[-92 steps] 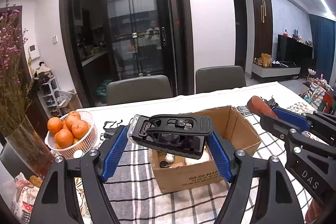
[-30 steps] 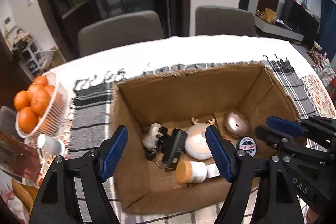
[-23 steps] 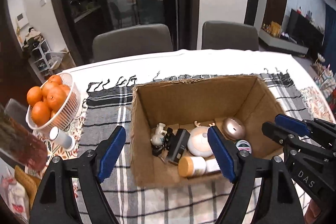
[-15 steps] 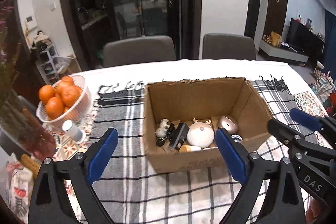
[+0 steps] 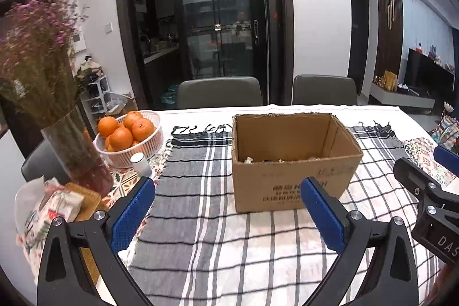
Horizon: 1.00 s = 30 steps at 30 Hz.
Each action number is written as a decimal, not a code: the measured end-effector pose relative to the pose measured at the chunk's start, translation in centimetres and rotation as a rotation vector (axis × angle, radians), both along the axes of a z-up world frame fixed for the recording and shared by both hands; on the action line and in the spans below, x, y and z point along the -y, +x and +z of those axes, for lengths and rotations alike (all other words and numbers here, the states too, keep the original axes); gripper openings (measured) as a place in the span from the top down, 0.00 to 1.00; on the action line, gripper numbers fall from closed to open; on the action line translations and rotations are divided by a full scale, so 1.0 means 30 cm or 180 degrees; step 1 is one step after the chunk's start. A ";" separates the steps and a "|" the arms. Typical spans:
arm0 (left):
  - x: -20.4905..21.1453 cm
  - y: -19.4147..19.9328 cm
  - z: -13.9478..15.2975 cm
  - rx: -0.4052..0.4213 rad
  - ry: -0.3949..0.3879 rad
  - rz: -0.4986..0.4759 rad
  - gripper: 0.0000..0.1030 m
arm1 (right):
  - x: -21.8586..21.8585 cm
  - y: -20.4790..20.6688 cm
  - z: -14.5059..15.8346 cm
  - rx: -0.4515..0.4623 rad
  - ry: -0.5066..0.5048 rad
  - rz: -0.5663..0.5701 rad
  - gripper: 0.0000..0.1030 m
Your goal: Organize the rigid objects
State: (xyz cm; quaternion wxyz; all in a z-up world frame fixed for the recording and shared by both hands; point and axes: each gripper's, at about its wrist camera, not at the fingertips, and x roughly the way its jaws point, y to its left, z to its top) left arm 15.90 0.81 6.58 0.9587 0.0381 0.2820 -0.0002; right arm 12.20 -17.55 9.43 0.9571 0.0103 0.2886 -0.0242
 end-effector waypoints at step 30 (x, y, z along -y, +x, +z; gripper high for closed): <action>-0.038 -0.279 -0.049 0.0346 0.0013 0.0066 0.00 | -0.023 -0.293 -0.062 0.0176 0.0192 -0.0057 0.12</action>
